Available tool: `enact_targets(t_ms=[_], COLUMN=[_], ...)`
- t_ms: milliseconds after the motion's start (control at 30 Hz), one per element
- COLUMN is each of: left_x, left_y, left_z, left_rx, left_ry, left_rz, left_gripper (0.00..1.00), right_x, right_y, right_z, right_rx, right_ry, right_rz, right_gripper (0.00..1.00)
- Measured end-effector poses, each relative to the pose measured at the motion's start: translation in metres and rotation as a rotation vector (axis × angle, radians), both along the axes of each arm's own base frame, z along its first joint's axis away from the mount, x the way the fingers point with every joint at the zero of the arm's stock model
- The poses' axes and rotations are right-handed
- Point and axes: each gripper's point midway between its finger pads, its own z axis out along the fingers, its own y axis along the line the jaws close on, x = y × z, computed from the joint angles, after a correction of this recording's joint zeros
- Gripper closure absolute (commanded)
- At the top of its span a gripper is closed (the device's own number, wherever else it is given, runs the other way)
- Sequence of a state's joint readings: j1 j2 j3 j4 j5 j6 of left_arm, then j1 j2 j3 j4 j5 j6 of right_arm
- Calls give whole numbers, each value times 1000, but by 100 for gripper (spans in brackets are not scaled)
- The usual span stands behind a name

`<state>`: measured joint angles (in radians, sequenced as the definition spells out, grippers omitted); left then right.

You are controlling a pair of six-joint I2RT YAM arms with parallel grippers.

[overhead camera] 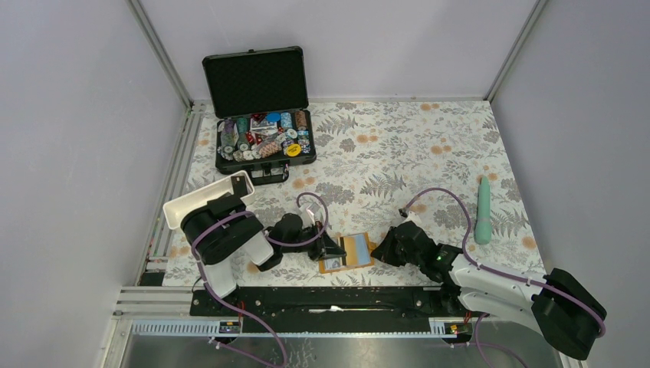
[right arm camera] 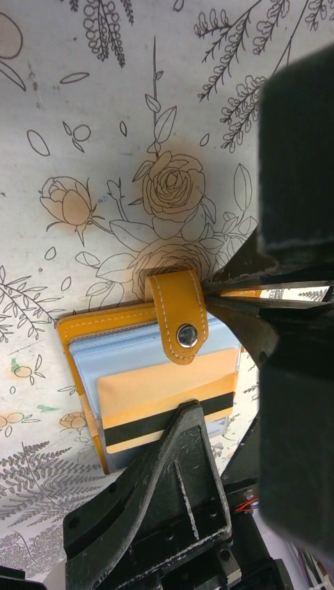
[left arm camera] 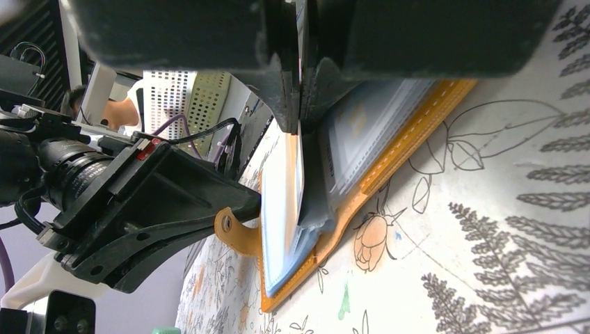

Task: Put the credit cards into the card holder
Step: Insert the credit card into the card holder.

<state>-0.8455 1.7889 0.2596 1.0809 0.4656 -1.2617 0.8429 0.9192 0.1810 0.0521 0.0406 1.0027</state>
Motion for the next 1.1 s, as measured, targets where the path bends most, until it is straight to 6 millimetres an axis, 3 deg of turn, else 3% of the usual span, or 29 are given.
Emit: enact_targets(t_ms=[200, 533, 833, 1100], left_x=[1, 0, 3, 1], left_y=[-4, -4, 3, -2], left_z=[-1, 5, 10, 12], left_rx=[24, 96, 204, 284], left_ry=[13, 16, -2, -4], left_rz=[-8, -30, -36, -73], left_gripper=[78, 60, 49, 42], right_x=[0, 1, -1, 0], right_y=[-1, -8, -17, -16], right_z=[1, 4, 4, 5], right_rx=[-1, -47, -79, -82], right_ry=[-1, -14, -28, -41], right_rz=[0, 2, -2, 14], right_gripper=[79, 72, 72, 67])
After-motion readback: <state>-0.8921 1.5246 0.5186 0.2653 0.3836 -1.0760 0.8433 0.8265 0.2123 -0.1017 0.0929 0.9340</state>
